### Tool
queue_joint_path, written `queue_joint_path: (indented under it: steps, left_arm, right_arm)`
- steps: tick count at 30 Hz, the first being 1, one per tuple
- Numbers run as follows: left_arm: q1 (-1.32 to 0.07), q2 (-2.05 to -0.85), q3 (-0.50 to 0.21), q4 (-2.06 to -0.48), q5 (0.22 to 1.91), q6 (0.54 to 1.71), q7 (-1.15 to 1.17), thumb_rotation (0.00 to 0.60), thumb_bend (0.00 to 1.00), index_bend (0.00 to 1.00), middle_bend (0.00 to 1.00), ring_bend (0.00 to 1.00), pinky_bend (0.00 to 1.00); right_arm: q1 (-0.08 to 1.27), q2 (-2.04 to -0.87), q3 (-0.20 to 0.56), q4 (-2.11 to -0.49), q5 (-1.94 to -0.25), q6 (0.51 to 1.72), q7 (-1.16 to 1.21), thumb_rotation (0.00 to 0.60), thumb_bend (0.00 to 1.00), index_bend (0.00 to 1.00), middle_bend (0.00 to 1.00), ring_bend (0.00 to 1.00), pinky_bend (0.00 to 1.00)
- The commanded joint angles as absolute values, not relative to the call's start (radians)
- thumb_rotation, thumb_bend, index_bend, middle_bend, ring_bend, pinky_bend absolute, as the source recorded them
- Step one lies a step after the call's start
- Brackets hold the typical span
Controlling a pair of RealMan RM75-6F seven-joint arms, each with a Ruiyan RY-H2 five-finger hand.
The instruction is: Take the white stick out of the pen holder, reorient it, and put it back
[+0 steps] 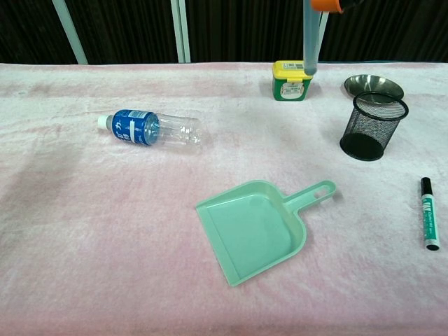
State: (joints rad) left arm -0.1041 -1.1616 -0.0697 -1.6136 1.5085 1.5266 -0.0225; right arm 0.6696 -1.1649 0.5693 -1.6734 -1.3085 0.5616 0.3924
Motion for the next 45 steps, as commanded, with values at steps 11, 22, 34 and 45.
queue_joint_path:
  steps: [11,22,34,45]
  left_arm:
    - [-0.105,-1.164,-0.07,-1.614,1.509,1.526,-0.021,0.6,0.38,0.11,0.05,0.0,0.0]
    - [-0.104,-1.163,-0.068,-1.613,1.512,1.528,-0.02,0.6,0.38,0.11,0.05,0.0,0.0]
    - [-0.104,-1.162,-0.069,-1.614,1.511,1.527,-0.025,0.6,0.38,0.11,0.05,0.0,0.0]
    - [-0.101,-1.16,-0.07,-1.619,1.505,1.527,-0.026,0.6,0.38,0.11,0.05,0.0,0.0]
  right_arm:
    - [0.793,-1.151,0.457,-1.777,-0.839,0.704,-0.092,0.6,0.34,0.67,0.03,0.14,0.15]
    - [0.556,-1.181,0.949,-1.966,-0.854,0.518,0.851,0.6,0.32,0.67,0.03,0.14,0.17]
    - [0.442,-1.254,1.028,-1.849,-1.174,0.396,1.035,0.6,0.32,0.67,0.05,0.14,0.17]
    - [0.574,-1.075,0.733,-1.738,-1.22,0.289,0.641,0.6,0.32,0.7,0.04,0.13,0.17]
